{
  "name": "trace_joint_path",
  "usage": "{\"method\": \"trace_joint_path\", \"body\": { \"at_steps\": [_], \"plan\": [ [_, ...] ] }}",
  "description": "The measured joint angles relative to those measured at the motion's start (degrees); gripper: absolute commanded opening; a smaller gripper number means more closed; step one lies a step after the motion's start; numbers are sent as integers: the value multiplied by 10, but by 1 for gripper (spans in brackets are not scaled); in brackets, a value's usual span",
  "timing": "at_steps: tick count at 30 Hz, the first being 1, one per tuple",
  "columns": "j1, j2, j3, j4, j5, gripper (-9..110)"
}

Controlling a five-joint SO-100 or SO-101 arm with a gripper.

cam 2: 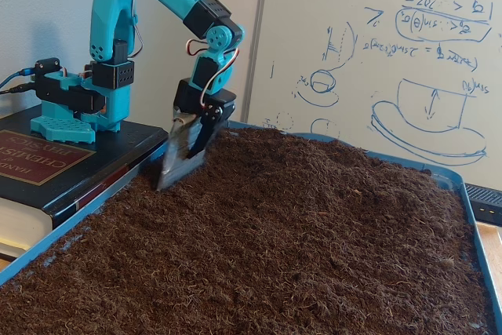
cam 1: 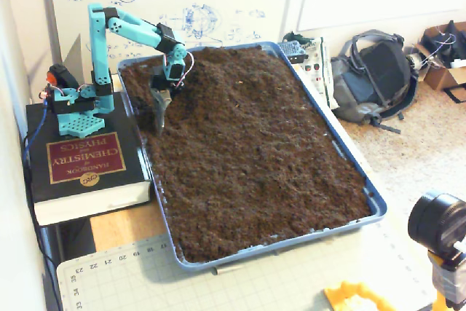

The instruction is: Build a berm.

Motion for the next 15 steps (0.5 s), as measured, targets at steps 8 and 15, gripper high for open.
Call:
{"method": "trace_joint_path", "body": {
  "at_steps": [8, 15],
  "plan": [
    [25, -46, 0, -4, -4, 0],
    [27, -75, -14, -9, -5, 0]
  ]
}}
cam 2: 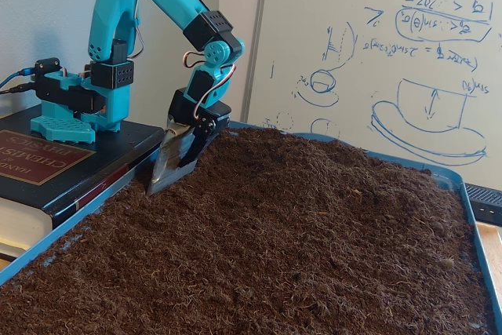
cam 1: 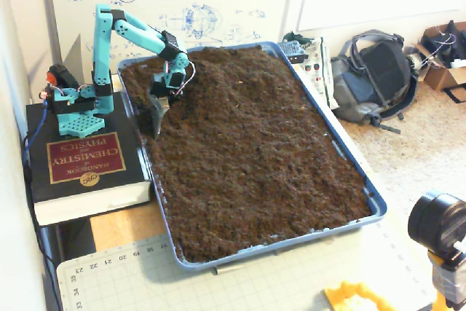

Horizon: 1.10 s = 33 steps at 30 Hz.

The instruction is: Build a berm.

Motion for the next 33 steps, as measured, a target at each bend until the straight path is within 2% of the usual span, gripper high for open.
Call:
{"method": "trace_joint_path", "body": {
  "at_steps": [13, 33],
  "plan": [
    [0, -48, 7, -140, 4, 0],
    [0, -87, -49, -154, -44, 0]
  ]
}}
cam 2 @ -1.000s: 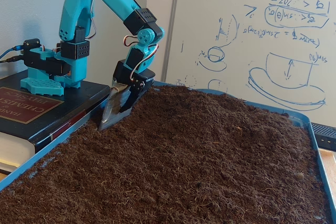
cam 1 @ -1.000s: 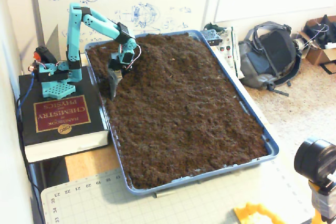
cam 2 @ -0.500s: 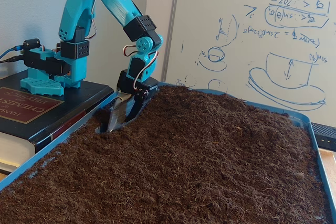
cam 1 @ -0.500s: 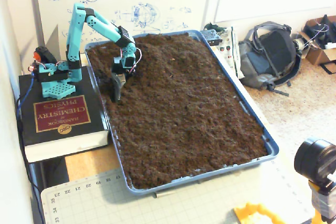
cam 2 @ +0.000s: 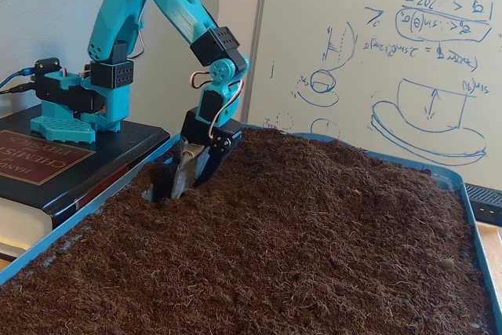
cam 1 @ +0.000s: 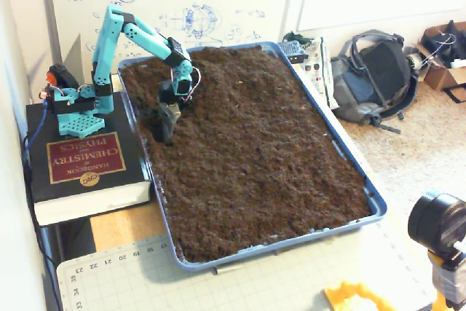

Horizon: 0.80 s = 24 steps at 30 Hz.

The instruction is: Build a berm.

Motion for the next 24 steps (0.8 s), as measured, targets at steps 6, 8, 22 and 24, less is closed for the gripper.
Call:
{"method": "trace_joint_path", "body": {
  "at_steps": [6, 8, 22, 24],
  "plan": [
    [0, -10, -33, -9, 0, 0],
    [0, -10, -41, -13, -1, 0],
    [-8, -10, -72, -23, -4, 0],
    [-9, -10, -72, -23, -4, 0]
  ]
}}
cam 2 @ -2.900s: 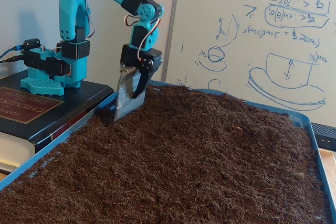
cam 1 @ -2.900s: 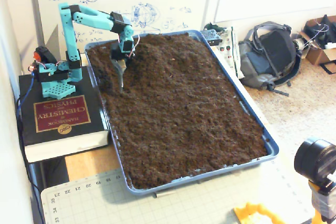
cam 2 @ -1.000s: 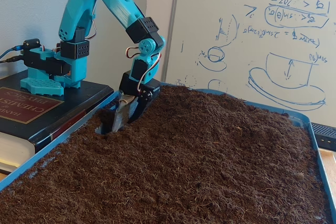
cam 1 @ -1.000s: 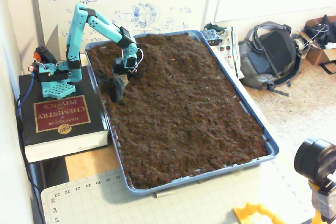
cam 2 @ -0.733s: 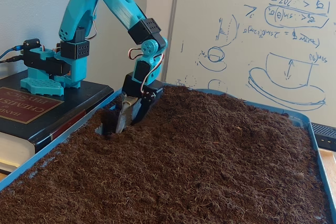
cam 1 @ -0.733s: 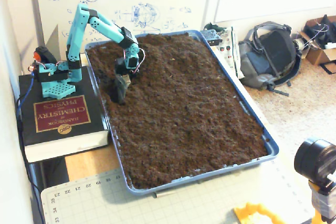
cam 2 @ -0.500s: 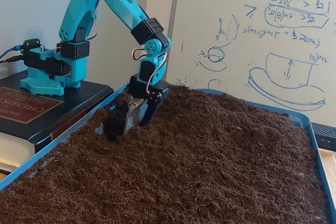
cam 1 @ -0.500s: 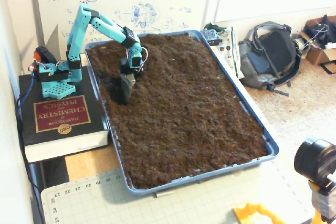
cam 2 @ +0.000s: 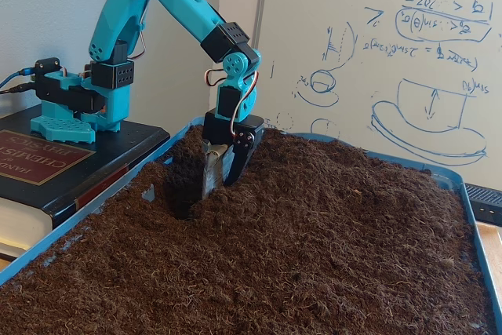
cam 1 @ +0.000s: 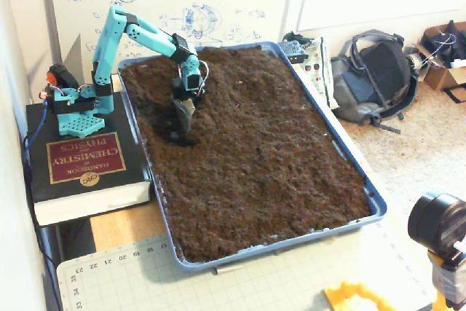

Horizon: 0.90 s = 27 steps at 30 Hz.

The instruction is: Build a berm.

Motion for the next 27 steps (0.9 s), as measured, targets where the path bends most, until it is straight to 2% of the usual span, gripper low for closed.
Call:
{"method": "trace_joint_path", "body": {
  "at_steps": [27],
  "plan": [
    [-47, 178, -38, -26, -2, 0]
  ]
}}
